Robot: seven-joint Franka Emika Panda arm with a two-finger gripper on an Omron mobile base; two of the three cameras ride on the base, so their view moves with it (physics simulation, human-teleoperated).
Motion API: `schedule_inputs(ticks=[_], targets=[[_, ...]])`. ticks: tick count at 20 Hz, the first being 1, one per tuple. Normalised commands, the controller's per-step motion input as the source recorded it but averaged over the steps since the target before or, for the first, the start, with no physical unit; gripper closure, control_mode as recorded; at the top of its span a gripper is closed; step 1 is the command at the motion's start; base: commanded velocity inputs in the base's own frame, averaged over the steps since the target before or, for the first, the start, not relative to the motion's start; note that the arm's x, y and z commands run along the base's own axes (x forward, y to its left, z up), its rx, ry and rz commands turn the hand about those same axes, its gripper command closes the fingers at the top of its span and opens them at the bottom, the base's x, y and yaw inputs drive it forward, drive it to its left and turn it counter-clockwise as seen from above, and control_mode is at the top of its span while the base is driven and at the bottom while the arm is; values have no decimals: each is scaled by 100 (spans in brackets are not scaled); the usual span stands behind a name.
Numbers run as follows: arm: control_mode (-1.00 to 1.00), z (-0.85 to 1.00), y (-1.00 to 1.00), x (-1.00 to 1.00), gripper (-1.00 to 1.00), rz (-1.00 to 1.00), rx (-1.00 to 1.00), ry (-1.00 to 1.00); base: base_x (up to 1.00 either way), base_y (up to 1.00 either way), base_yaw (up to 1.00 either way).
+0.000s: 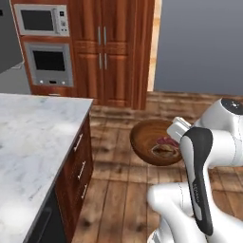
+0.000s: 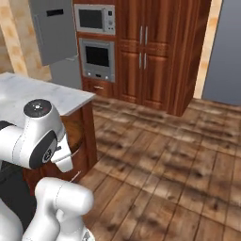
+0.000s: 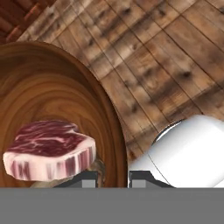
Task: Place the bowl with the limes on the top shelf of the fridge. Place the bowl with the steak and chicken drumstick on the second highest shelf of the fridge.
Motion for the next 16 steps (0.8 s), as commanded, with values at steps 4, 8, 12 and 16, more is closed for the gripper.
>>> schedule_inputs(ticks=[4,8,12,16], targets=[[100,0,0,0,100,0,0,0,100,-13,-13],[100,0,0,0,100,0,0,0,100,-10,-7],[100,0,0,0,100,0,0,0,100,-6,-6],[100,0,0,0,100,0,0,0,100,-1,-5]])
